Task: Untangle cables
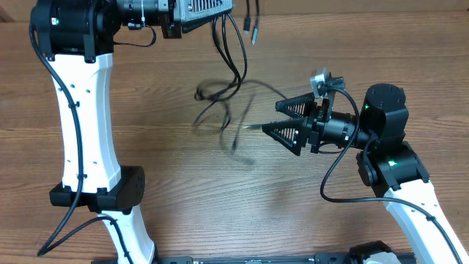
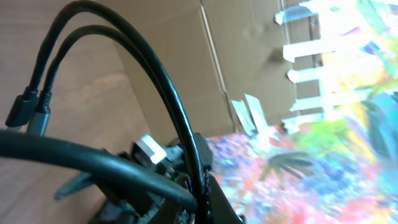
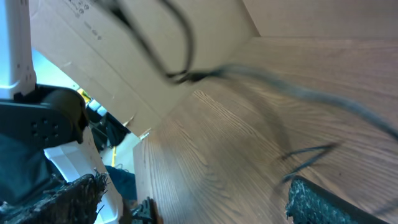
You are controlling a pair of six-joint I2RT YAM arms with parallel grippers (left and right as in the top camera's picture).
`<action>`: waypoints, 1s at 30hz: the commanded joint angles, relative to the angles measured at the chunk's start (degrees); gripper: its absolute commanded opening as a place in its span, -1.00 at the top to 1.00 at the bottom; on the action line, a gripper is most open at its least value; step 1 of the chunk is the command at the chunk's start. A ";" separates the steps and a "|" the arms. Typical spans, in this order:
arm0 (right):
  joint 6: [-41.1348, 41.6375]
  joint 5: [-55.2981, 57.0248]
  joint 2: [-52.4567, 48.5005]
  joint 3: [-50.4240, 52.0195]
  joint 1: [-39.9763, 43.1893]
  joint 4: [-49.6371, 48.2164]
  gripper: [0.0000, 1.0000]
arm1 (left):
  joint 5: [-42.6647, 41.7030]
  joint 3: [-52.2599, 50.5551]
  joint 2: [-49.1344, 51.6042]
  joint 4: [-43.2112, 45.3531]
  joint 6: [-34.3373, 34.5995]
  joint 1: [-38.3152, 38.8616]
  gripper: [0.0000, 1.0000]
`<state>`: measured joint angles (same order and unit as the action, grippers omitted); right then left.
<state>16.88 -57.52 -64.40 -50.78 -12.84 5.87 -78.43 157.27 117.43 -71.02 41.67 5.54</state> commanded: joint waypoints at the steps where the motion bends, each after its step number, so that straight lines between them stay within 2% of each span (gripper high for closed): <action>1: 3.80 0.20 -0.02 -0.68 -0.28 -0.83 -0.89 | -4.76 1.25 -0.98 0.52 2.12 0.11 0.92; 11: 2.62 -9.35 -0.02 -0.68 -0.28 -11.30 -0.89 | 6.51 1.25 -0.98 0.22 -0.02 0.20 0.91; 18: 2.60 -8.70 -0.02 -0.68 -0.28 -21.49 -0.89 | 16.22 1.25 -0.98 -8.87 -2.93 2.38 0.92; 24: -0.46 -3.98 -0.46 -0.68 -0.28 -21.88 -0.88 | 17.57 1.25 -0.96 -11.54 -5.40 6.27 0.91; 27: -0.85 -2.38 -1.22 -0.68 -0.28 -21.86 -0.75 | 17.64 1.25 -0.96 -11.61 -7.50 8.44 0.91; 29: -0.87 -1.29 -1.88 -0.68 -0.28 -21.88 -0.54 | 18.03 1.25 -0.96 -11.98 -7.50 9.60 0.91; 30: -0.85 -1.01 -2.21 -0.68 -0.28 -21.88 -0.50 | 18.78 1.25 -0.96 -12.35 -7.50 10.19 0.92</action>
<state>16.95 -61.12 -65.47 -50.78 -12.84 -15.73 -60.97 157.29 117.43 -82.94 36.84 14.22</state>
